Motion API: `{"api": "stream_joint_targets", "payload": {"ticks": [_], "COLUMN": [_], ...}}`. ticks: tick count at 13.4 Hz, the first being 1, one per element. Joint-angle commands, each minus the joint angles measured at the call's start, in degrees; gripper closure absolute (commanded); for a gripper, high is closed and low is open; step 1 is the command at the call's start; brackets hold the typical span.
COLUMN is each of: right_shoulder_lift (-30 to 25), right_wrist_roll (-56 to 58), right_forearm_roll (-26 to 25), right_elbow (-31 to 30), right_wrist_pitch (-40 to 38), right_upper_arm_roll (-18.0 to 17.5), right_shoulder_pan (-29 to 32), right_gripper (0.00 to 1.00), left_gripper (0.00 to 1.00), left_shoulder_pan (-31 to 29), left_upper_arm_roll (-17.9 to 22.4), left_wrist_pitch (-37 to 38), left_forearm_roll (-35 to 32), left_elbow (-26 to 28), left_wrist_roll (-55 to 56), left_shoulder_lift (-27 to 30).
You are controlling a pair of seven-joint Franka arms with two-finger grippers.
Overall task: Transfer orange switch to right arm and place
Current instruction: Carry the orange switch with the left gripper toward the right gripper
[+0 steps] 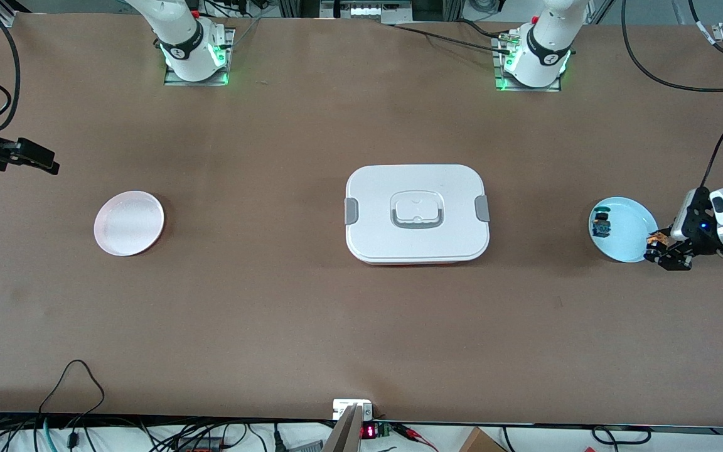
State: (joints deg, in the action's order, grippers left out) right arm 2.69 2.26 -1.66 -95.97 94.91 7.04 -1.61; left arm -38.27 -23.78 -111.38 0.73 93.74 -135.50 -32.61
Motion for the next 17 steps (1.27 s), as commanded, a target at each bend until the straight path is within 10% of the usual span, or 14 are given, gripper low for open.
{"api": "stream_joint_targets", "payload": {"ticks": [1, 11, 17], "right_shoulder_lift": [0.48, 1.09, 0.83], "right_wrist_roll": [0.03, -0.67, 0.12], "right_forearm_roll": [-0.18, 1.22, 22.45], "right_elbow": [0.87, 1.93, 1.66], "right_wrist_pitch": [-0.08, -0.34, -7.97], "right_upper_arm_roll": [-0.45, -0.36, -0.27], "right_shoulder_pan": [0.65, 0.65, 0.56], "right_gripper": [0.0, 0.0, 0.0], "left_gripper": [0.99, 0.99, 1.0], "left_shoulder_pan": [2.14, 18.2, 35.25], "left_upper_arm_roll": [0.13, -2.4, -4.43], "left_wrist_pitch": [9.75, 26.04, 9.64], "left_forearm_roll": [11.26, 60.93, 82.92], "left_elbow": [-5.05, -6.11, -10.86], "left_wrist_roll": [0.06, 20.69, 22.99], "left_shoulder_lift": [-4.11, -7.82, -6.86]}}
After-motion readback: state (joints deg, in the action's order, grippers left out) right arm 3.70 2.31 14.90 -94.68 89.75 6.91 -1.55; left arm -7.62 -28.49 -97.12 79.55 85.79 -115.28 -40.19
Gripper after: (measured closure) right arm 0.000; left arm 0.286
